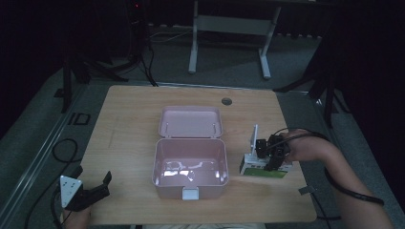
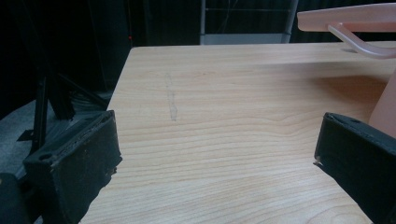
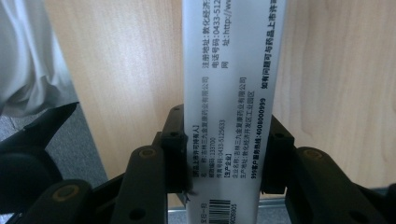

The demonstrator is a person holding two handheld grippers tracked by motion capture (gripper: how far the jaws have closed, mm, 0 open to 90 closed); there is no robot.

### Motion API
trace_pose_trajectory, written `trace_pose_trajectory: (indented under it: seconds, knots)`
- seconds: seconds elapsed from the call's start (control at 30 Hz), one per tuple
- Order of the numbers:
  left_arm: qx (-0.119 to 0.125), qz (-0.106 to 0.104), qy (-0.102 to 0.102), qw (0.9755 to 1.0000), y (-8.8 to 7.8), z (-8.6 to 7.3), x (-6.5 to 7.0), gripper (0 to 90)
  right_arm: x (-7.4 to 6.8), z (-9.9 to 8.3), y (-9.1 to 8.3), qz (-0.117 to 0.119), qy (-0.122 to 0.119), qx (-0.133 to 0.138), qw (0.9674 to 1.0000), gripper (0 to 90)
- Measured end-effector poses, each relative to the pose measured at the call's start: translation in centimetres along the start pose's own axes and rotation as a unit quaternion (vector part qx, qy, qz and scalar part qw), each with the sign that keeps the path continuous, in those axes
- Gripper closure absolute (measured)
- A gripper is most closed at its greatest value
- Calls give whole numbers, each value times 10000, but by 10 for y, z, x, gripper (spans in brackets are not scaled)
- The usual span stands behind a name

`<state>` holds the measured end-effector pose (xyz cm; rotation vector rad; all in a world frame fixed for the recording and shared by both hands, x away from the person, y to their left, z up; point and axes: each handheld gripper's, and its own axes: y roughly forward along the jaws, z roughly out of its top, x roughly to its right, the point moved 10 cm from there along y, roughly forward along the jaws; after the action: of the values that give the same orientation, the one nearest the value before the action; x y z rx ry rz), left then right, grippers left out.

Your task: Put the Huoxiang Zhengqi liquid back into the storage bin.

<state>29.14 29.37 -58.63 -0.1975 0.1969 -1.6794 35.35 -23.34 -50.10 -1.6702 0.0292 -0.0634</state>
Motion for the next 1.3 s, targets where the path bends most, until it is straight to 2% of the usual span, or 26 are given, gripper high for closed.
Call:
trace_pose_trajectory:
  seconds: [0.27, 0.47, 0.7, 1.0, 1.3]
  knots:
    - [2, -4, -1, 10000, 0, 0, 0, 3, 0, 0, -38, -156, 63, -111, 9998, 618]
    - [-14, -13, -2, 10000, 0, 0, 0, 3, 3, 8, -64, -214, 109, 15, 9997, 618]
    - [-49, -21, 4, 10000, 1, -1, 0, 3, 4, 21, -88, -258, 39, 48, 9996, 618]
    - [-50, -30, 12, 10000, 1, -1, 1, 3, 2, 56, -102, -172, -184, 263, 9993, 618]
    - [-32, -43, 21, 10000, 0, 0, 1, 3, -1, 92, -105, -123, -396, 206, 9989, 618]
